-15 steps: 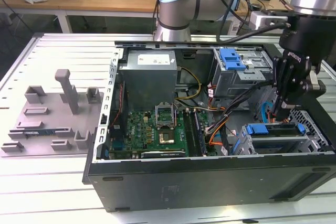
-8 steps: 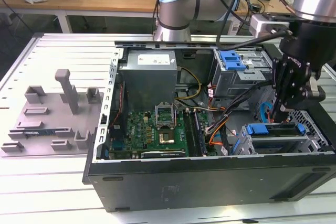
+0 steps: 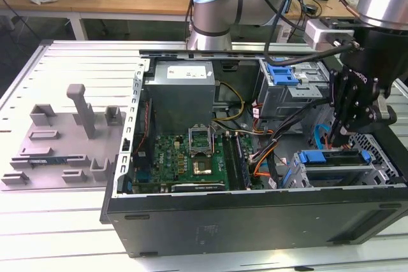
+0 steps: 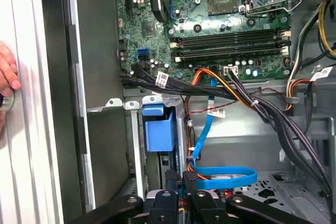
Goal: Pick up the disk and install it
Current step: 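Insert the second disk wire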
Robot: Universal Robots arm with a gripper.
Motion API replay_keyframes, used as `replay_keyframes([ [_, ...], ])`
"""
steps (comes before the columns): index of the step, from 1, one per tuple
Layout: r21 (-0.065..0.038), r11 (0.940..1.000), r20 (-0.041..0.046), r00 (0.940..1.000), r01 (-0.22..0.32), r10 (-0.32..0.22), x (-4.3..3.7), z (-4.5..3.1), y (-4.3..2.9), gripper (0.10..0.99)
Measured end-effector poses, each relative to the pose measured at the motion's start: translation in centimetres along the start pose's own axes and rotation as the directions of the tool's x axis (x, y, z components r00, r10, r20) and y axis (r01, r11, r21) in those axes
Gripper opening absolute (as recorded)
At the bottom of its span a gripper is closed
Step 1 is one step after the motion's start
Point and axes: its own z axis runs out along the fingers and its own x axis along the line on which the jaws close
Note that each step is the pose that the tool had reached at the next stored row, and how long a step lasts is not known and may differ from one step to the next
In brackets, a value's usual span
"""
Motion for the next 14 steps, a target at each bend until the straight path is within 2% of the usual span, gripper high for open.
replay_keyframes([
  [2,0.000,1.0000,0.0135,0.9999,0.004,-0.004,0.33,0.05,-0.01,0.161],
  [6,-0.002,1.0000,0.0460,0.9989,0.008,-0.008,1.29,0.22,-0.07,0.161],
  [9,-0.003,1.0000,0.0616,0.9981,0.007,-0.007,1.76,0.29,-0.10,0.161],
  [11,-0.003,1.0000,0.0655,0.9978,0.007,-0.007,1.90,0.32,-0.11,0.161],
  [14,-0.003,1.0000,0.0661,0.9978,0.007,-0.007,1.90,0.32,-0.11,0.161],
])
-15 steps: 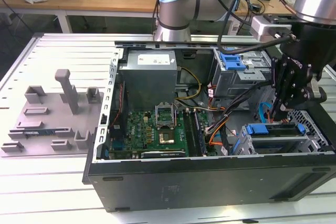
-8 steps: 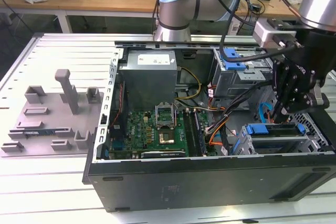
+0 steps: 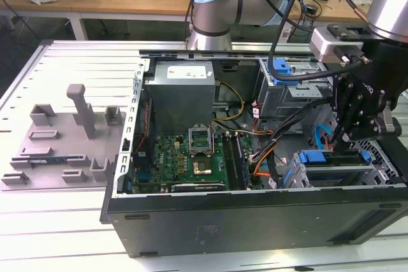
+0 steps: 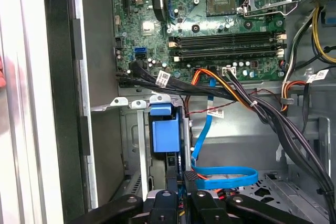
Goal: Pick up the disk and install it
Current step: 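Insert the second disk wire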
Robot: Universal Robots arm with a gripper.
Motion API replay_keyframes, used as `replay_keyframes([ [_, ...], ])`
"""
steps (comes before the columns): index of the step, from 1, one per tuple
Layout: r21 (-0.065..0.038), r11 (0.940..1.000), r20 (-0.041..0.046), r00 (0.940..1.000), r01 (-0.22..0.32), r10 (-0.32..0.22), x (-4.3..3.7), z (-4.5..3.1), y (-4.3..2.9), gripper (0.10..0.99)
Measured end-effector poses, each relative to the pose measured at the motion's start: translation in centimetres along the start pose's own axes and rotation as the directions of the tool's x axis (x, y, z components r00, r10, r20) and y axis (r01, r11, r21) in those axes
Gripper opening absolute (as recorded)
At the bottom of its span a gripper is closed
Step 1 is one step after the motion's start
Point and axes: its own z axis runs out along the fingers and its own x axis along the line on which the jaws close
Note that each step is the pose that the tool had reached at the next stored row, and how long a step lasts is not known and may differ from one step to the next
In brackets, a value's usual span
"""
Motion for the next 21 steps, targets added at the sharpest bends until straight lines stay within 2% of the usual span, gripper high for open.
replay_keyframes([
  [21,-0.006,1.0000,0.0000,1.0000,0.001,-0.001,0.03,0.42,-0.27,0.161],
])
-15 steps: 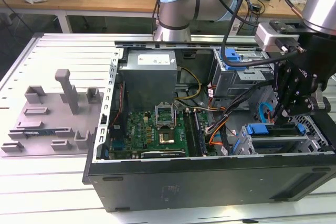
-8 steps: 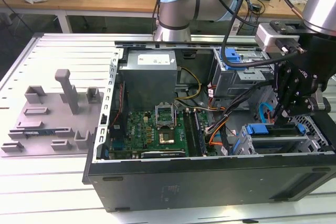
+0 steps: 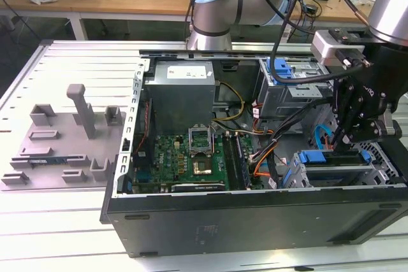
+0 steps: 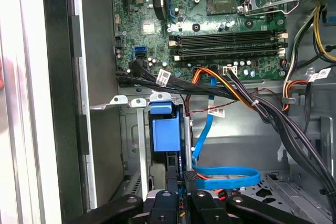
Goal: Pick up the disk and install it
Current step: 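Insert the second disk wire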
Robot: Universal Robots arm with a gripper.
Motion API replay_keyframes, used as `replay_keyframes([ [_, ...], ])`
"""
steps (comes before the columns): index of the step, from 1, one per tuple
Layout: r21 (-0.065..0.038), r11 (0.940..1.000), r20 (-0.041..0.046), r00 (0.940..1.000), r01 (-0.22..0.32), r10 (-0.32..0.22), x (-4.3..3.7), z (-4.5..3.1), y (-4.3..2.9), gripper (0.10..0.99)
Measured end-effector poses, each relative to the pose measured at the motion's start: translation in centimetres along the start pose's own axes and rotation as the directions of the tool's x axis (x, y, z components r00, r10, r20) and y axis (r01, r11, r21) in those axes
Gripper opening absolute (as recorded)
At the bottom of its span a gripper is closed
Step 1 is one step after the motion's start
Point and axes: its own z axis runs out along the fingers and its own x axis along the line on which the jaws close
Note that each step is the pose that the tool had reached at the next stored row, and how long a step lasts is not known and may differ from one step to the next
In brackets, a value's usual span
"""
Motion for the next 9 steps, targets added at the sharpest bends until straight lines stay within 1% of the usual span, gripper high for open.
replay_keyframes([
  [9,-0.002,0.9998,0.0001,0.9998,0.019,-0.019,-0.04,0.41,-0.02,0.161],
])
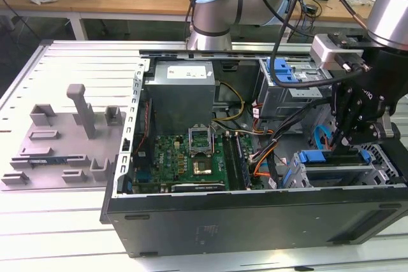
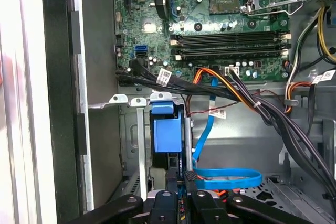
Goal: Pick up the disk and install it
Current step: 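Insert the second disk wire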
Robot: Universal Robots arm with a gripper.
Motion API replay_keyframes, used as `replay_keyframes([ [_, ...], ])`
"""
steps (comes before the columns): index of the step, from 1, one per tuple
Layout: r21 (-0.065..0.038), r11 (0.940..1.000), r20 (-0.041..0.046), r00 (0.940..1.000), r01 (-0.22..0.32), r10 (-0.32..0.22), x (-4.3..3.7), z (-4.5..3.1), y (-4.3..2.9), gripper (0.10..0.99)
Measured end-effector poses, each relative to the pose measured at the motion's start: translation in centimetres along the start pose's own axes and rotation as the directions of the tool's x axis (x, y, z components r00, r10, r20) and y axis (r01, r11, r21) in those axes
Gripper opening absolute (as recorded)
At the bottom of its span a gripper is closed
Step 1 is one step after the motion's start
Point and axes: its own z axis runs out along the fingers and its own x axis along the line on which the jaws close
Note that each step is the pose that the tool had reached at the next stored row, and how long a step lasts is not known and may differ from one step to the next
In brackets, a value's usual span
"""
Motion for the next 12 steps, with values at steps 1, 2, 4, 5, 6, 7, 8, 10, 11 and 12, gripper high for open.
replay_keyframes([
  [1,0.000,1.0000,0.0001,1.0000,0.002,-0.002,0.00,0.04,0.00,0.161],
  [2,0.000,1.0000,0.0002,1.0000,0.003,-0.003,-0.01,0.09,0.00,0.161],
  [4,0.000,1.0000,-0.0002,1.0000,0.007,-0.007,-0.03,0.34,0.01,0.161],
  [5,0.001,1.0000,-0.0005,1.0000,0.009,-0.009,-0.04,0.42,0.01,0.161],
  [6,0.001,0.9999,-0.0003,0.9999,0.010,-0.010,-0.04,0.43,0.02,0.161],
  [7,0.001,0.9999,0.0011,0.9999,0.010,-0.010,-0.05,0.48,0.03,0.161],
  [8,0.001,0.9999,0.0020,0.9999,0.010,-0.010,-0.04,0.44,0.03,0.169],
  [10,0.001,0.9999,0.0004,0.9999,0.011,-0.011,0.02,-0.69,0.01,0.298],
  [11,0.001,0.9999,0.0007,0.9999,0.011,-0.011,0.04,-1.11,0.00,0.298],
  [12,0.001,0.9999,0.0006,0.9999,0.011,-0.011,0.01,-1.61,-0.01,0.298],
])
